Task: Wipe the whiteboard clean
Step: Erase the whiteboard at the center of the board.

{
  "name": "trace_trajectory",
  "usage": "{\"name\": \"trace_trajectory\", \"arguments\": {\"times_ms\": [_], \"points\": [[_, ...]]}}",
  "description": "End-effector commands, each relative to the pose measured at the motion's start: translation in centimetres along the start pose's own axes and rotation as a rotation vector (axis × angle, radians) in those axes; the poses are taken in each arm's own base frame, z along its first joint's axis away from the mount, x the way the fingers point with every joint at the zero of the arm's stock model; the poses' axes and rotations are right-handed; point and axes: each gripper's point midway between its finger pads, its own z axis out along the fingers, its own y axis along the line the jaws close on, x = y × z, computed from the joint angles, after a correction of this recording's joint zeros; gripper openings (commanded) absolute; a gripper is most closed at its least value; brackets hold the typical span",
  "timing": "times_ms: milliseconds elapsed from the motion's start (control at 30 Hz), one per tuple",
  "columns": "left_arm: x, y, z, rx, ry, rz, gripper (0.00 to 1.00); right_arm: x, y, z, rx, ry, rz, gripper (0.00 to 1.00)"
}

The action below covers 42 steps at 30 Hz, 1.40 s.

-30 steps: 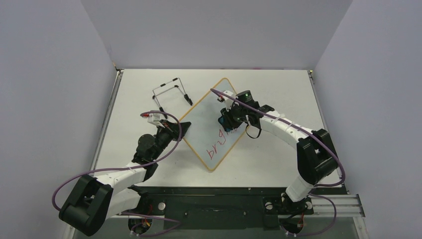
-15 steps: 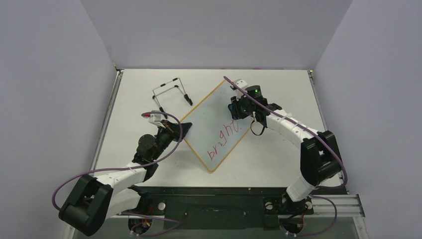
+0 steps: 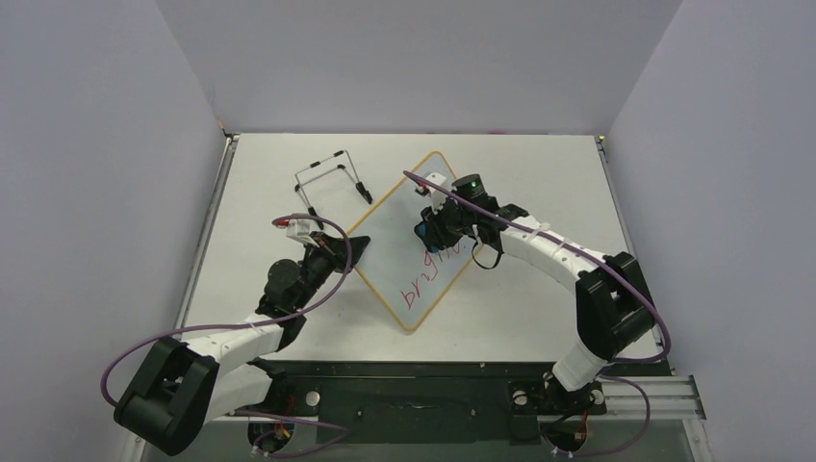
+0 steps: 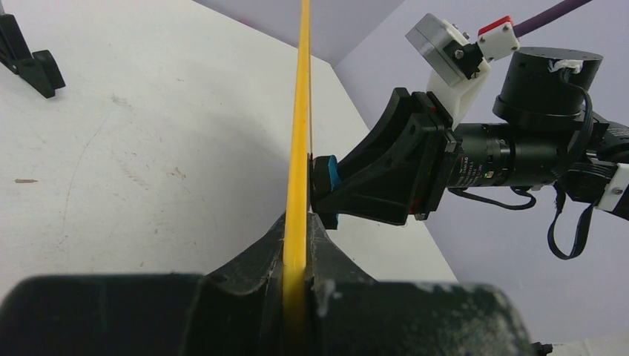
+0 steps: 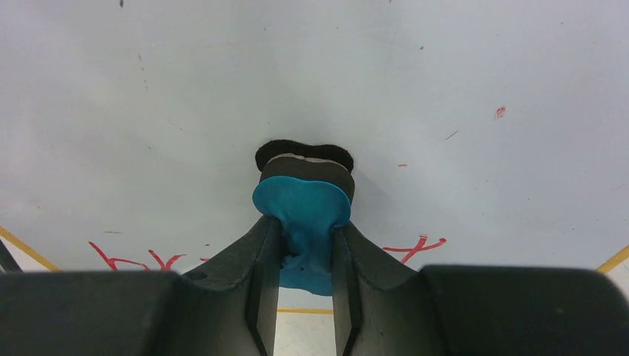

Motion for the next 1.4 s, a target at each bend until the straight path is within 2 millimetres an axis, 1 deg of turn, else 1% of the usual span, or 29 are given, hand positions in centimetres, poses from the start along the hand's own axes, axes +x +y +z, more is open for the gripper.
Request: {"name": "trace_trajectory", "arguments": {"times_ms": [0,33,100,167,233,333,400,500,533,567,600,633,667,700,767,800,833,867,933,1000,1033,1067,1100,1133,1167,1200,1233,1300,1367], "points": [[-1.2,-3.5,0.4,0.137,-0.018,0.046,0.00,-3.1,-2.0,-1.1,0.095,-0.131,0.056,0.00],[-1.2,-3.5,0.4,0.138,-0.016,0.046,0.00,-3.1,-3.6,-1.3,0.142,-0.142,0.103,0.00],[-1.1,-3.5,0.5,0.138,-0.012,0.044,0.00,-2.3,-6.6,-1.6,0.243,-0.137,0.179,0.00],[-0.9,-3.4,0.4,0.138,-0.009,0.041,0.00,-1.3,-8.7,-1.7,0.309,-0.123,0.232,0.00],[-0.8,-3.4,0.4,0.140,-0.006,0.039,0.00,-0.6,-10.2,-1.8,0.369,-0.112,0.256,0.00],[-0.6,-3.4,0.3,0.144,0.005,0.034,0.00,-0.7,-10.6,-1.7,0.379,-0.112,0.260,0.00],[-0.4,-3.4,0.3,0.144,0.008,0.032,0.00,-1.3,-9.5,-1.4,0.342,-0.116,0.237,0.00],[-0.5,-3.5,0.4,0.149,0.003,0.026,0.00,-2.6,-6.5,-0.7,0.253,-0.123,0.168,0.00],[-0.5,-3.7,0.4,0.155,0.001,0.025,0.00,-3.3,-4.6,-0.5,0.216,-0.129,0.126,0.00],[-0.6,-3.7,0.5,0.156,0.001,0.022,0.00,-4.0,-3.5,-0.7,0.192,-0.142,0.090,0.00],[-0.6,-3.8,0.5,0.157,0.000,0.021,0.00,-4.4,-1.4,-0.3,0.150,-0.138,0.028,0.00],[-0.6,-3.8,0.5,0.157,-0.001,0.019,0.00,-4.9,0.0,-0.5,0.117,-0.149,-0.006,0.00],[-0.7,-3.8,0.5,0.156,-0.006,0.018,0.00,-5.1,2.4,-0.3,0.053,-0.145,-0.062,0.00],[-0.8,-3.8,0.4,0.156,-0.011,0.018,0.00,-5.4,4.2,-0.3,0.007,-0.144,-0.120,0.00],[-1.1,-3.9,0.3,0.155,-0.021,0.021,0.00,-4.8,6.8,-0.2,-0.092,-0.113,-0.200,0.00],[-1.1,-3.9,0.3,0.151,-0.019,0.024,0.00,-4.1,7.6,-0.3,-0.134,-0.086,-0.215,0.00],[-1.3,-3.9,0.2,0.151,-0.026,0.027,0.00,-3.8,7.8,-0.1,-0.149,-0.075,-0.242,0.00],[-1.3,-3.9,0.2,0.146,-0.024,0.030,0.00,-3.3,7.7,-0.1,-0.155,-0.058,-0.243,0.00],[-1.5,-3.9,0.2,0.141,-0.029,0.036,0.00,-2.9,6.2,-0.1,-0.120,-0.047,-0.217,0.00],[-1.6,-3.9,0.1,0.138,-0.034,0.039,0.00,-2.9,3.7,-0.2,-0.053,-0.055,-0.151,0.00],[-1.6,-3.9,0.1,0.137,-0.037,0.040,0.00,-3.2,1.9,-0.5,-0.007,-0.078,-0.108,0.00],[-1.7,-3.9,0.0,0.137,-0.039,0.040,0.00,-2.8,0.7,-0.8,0.044,-0.081,-0.078,0.00],[-1.7,-3.9,0.0,0.137,-0.042,0.040,0.00,-3.2,-1.4,-1.3,0.125,-0.105,-0.060,0.00],[-1.8,-3.9,0.0,0.139,-0.043,0.039,0.00,-2.8,-2.2,-1.4,0.163,-0.106,-0.043,0.00],[-1.9,-4.1,0.0,0.142,-0.047,0.038,0.00,-3.1,-3.8,-1.8,0.233,-0.128,-0.033,0.00],[-1.9,-4.1,0.1,0.143,-0.048,0.032,0.00,-2.8,-4.5,-1.8,0.260,-0.128,-0.021,0.00],[-2.0,-4.1,0.1,0.145,-0.051,0.030,0.00,-3.0,-5.2,-1.9,0.296,-0.138,-0.021,0.00],[-2.0,-4.0,0.2,0.140,-0.054,0.021,0.00,-3.2,-5.2,-1.7,0.308,-0.145,-0.023,0.00],[-2.0,-3.9,0.2,0.134,-0.057,0.014,0.00,-3.5,-4.3,-1.3,0.288,-0.147,-0.044,0.00]]}}
